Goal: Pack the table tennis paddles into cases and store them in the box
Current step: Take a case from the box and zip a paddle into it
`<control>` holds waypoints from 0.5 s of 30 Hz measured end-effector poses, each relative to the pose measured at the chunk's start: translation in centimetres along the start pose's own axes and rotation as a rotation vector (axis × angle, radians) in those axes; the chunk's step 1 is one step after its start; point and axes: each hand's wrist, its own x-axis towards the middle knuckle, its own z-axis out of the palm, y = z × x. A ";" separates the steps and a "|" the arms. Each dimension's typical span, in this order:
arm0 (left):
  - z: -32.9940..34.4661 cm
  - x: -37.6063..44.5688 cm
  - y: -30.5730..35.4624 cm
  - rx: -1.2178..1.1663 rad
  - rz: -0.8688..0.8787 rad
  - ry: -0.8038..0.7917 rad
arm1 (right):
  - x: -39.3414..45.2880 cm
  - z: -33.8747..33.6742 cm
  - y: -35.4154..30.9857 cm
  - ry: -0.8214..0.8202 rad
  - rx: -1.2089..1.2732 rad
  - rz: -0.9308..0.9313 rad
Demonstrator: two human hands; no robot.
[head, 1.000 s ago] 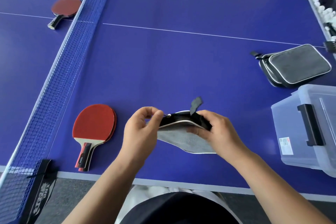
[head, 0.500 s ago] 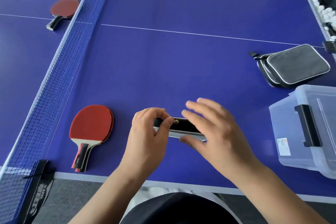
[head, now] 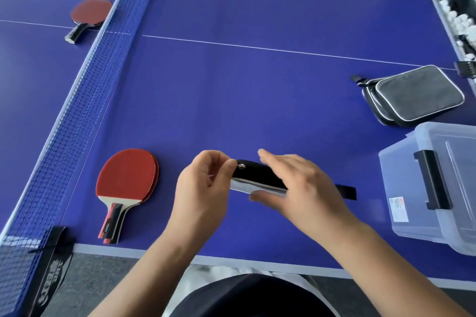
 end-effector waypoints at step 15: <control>0.3 2.4 -5.4 0.009 -0.281 0.093 | -4.3 1.0 3.2 0.084 0.407 0.414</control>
